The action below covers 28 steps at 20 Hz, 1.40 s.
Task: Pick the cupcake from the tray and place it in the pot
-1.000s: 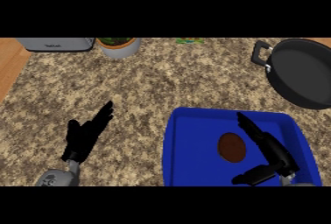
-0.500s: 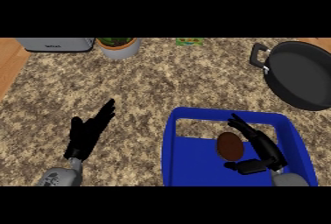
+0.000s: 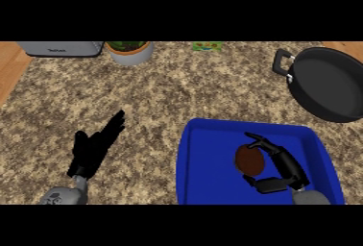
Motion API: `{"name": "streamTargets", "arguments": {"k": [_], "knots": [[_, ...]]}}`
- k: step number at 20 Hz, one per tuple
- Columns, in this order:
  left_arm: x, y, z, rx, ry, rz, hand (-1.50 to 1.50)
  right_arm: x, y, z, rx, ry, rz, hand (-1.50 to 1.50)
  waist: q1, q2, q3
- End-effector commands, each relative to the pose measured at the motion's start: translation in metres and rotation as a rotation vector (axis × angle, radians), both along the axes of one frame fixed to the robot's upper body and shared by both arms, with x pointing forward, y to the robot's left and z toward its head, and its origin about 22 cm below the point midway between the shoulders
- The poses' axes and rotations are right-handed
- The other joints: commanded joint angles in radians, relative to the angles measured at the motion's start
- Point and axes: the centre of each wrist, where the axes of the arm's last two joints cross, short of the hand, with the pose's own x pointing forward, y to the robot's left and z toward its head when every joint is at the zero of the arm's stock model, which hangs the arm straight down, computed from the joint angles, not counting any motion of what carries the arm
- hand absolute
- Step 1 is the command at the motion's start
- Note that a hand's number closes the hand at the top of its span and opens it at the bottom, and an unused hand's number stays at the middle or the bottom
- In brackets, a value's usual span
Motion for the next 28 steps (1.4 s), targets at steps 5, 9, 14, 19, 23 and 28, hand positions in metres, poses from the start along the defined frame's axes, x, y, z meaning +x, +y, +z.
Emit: {"name": "streamTargets", "arguments": {"k": [5, 9, 14, 19, 23, 28], "knots": [[-0.003, 0.005, 0.0, -0.006, -0.002, 0.008, 0.0, -0.019, -0.161, 0.043, 0.025, -0.073, -0.099, 1.5, -0.003, 0.029, 0.034], [-0.001, -0.004, 0.003, -0.026, -0.013, 0.001, 0.0, -0.029, -0.234, 0.094, -0.004, -0.12, -0.222, 1.5, -0.006, 0.041, 0.044], [0.001, -0.007, 0.003, -0.027, -0.031, -0.015, 0.0, -0.04, -0.285, 0.148, -0.068, -0.227, -0.302, 1.5, 0.016, 0.043, 0.047], [0.0, -0.006, -0.001, -0.024, -0.004, -0.021, 0.0, -0.051, -0.306, 0.17, -0.143, -0.263, -0.337, 1.5, 0.033, 0.045, 0.047], [0.003, -0.007, 0.004, -0.026, -0.024, -0.03, 0.0, -0.055, -0.317, 0.187, -0.246, -0.31, -0.385, 1.5, 0.047, 0.045, 0.047], [0.011, 0.001, 0.01, -0.011, -0.033, -0.022, 0.0, -0.05, -0.324, 0.209, -0.334, -0.426, -0.371, 1.5, 0.048, 0.043, 0.044]]}}
